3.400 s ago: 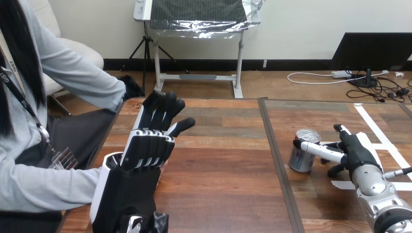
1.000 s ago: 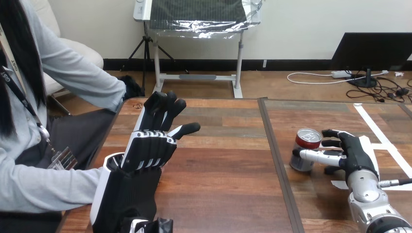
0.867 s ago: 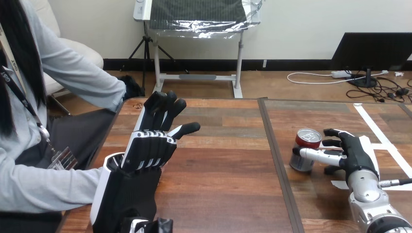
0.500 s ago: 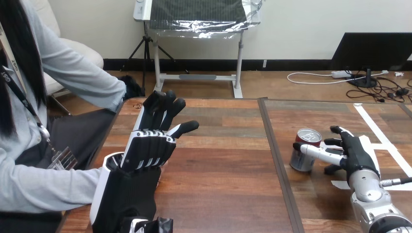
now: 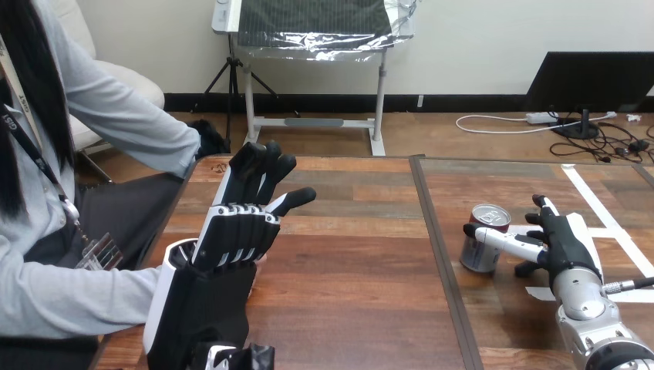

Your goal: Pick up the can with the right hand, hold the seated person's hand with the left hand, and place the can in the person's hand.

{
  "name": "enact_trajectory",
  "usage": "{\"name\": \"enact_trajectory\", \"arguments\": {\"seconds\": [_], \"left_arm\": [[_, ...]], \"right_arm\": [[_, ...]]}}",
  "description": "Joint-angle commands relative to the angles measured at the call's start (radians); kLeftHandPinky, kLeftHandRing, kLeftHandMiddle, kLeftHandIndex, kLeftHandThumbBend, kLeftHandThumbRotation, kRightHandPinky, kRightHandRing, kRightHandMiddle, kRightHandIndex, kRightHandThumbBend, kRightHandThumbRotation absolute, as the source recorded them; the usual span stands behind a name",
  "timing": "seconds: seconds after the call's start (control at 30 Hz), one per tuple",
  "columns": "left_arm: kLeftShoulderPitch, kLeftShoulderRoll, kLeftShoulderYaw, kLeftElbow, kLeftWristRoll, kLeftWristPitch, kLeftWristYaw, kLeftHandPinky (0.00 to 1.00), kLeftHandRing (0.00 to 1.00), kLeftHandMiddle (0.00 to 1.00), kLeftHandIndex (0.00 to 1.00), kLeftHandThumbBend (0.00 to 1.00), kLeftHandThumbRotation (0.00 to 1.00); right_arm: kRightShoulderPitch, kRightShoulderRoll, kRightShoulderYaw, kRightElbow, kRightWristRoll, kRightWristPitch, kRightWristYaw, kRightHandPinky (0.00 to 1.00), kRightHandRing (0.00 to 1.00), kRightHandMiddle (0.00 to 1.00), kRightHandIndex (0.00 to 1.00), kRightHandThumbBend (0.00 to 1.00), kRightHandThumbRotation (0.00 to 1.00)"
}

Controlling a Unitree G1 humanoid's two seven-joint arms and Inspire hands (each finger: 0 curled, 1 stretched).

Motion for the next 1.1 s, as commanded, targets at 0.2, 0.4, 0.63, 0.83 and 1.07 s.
{"name": "enact_trajectory", "arguments": {"seconds": [0.2,0.4,0.63,0.83,1.07], "left_arm": [[-0.063,-0.031,-0.001,0.012,-0.009,-0.017,-0.004,0.86,0.96,0.98,0.98,0.82,0.65],[-0.064,-0.031,-0.002,0.016,-0.012,-0.025,-0.006,0.86,0.96,0.98,0.98,0.82,0.67],[-0.072,-0.029,-0.002,0.021,-0.017,-0.031,-0.013,0.85,0.96,0.98,0.98,0.82,0.67],[-0.064,-0.031,-0.004,0.012,-0.019,-0.015,-0.007,0.84,0.95,0.97,0.98,0.83,0.66],[-0.061,-0.033,-0.007,0.008,-0.024,-0.007,-0.011,0.84,0.96,0.98,0.98,0.82,0.64]], "right_arm": [[-0.057,0.002,0.012,-0.005,-0.012,-0.006,-0.005,0.66,0.78,0.8,0.99,1.0,0.35],[-0.062,0.004,0.006,-0.006,-0.006,-0.007,0.001,0.56,0.71,0.75,0.99,1.0,0.35],[-0.066,0.006,0.004,-0.007,-0.003,-0.015,0.009,0.6,0.78,0.83,0.99,1.0,0.36],[-0.07,0.008,0.004,-0.008,-0.003,-0.019,0.011,0.65,0.83,0.87,0.98,1.0,0.37],[-0.077,0.013,0.011,-0.008,-0.008,-0.012,0.007,0.75,0.89,0.93,0.98,1.0,0.37]]}}
